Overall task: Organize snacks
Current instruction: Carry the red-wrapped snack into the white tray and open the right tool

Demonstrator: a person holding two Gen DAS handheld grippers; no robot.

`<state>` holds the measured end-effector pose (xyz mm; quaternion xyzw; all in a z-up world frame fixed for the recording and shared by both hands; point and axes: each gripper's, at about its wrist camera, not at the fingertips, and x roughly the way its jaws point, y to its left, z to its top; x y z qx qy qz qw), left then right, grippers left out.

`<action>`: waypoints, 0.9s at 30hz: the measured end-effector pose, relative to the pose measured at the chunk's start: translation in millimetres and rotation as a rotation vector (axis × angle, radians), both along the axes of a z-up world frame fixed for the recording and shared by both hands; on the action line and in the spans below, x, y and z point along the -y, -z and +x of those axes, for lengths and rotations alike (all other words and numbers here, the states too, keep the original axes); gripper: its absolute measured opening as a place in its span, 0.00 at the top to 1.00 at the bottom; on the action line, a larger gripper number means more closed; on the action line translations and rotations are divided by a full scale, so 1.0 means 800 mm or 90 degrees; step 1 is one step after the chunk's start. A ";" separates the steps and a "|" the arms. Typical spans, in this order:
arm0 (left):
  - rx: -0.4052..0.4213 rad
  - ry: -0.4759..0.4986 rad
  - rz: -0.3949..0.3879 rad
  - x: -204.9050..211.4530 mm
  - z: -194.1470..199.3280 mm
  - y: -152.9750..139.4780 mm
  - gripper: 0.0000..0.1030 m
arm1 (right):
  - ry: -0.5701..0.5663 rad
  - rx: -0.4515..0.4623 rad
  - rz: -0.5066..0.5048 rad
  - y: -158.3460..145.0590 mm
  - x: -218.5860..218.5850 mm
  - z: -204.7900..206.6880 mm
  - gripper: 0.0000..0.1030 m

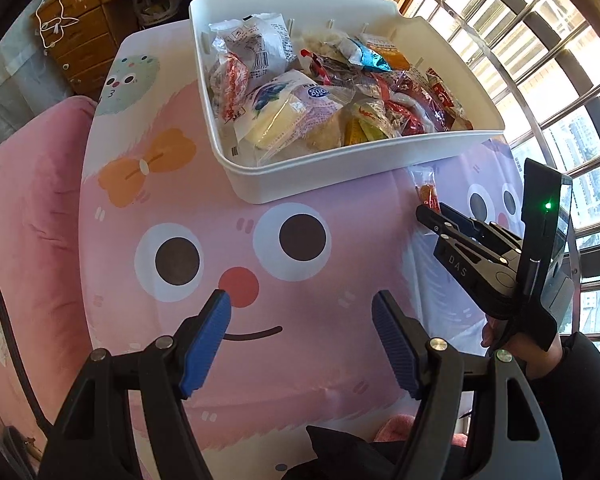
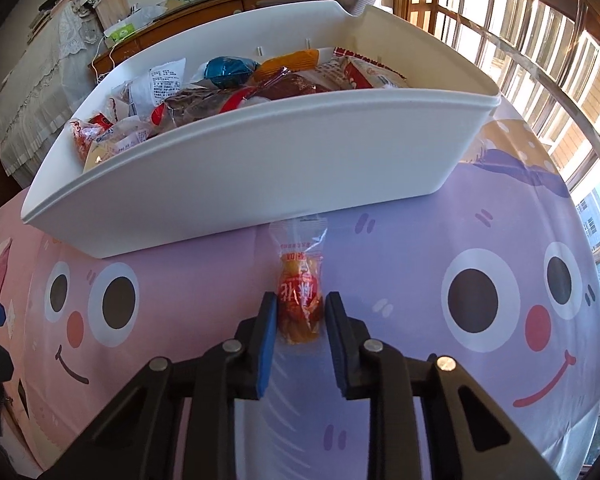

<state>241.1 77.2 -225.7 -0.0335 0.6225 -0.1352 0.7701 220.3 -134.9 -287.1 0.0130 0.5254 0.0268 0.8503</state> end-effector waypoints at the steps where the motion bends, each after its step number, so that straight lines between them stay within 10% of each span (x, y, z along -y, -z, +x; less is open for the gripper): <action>1: 0.001 0.001 -0.002 0.000 0.001 -0.001 0.30 | -0.002 -0.005 0.000 0.000 -0.001 0.001 0.79; 17: 0.001 -0.019 -0.077 -0.030 0.009 -0.005 0.30 | -0.107 -0.103 0.017 -0.027 -0.066 -0.029 0.79; 27: -0.019 -0.056 -0.137 -0.065 0.001 0.009 0.29 | -0.196 -0.074 0.045 -0.113 -0.102 -0.028 0.79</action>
